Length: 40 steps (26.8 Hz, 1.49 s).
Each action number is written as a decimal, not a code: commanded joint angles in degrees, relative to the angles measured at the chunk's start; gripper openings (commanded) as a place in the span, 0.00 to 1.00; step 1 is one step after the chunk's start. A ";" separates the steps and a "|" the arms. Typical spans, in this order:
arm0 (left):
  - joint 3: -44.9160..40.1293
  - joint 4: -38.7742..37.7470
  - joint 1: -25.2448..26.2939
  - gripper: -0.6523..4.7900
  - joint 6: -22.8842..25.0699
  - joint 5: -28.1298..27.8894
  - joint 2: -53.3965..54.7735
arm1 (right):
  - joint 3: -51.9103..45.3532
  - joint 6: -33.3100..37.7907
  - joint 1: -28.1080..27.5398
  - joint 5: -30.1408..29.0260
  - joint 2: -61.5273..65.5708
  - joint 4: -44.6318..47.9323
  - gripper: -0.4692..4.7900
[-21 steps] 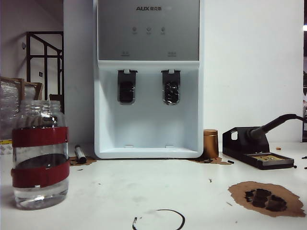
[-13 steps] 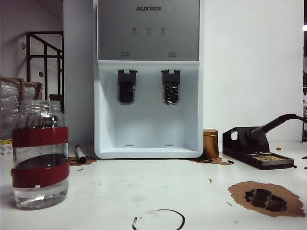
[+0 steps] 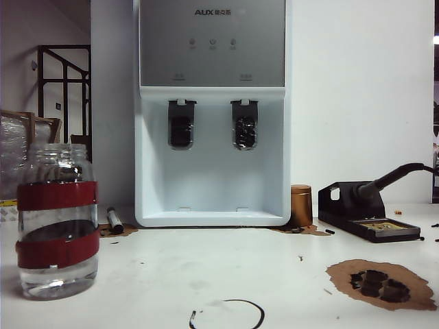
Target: Pick up the water bottle with two loops of red belts, then reach the front water dispenser and gently press the gray-black baffle horizontally to get a little water.
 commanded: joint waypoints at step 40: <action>-0.44 13.33 0.09 0.11 0.00 -3.52 -0.07 | 0.20 0.31 -0.07 -3.82 -0.02 -0.39 0.16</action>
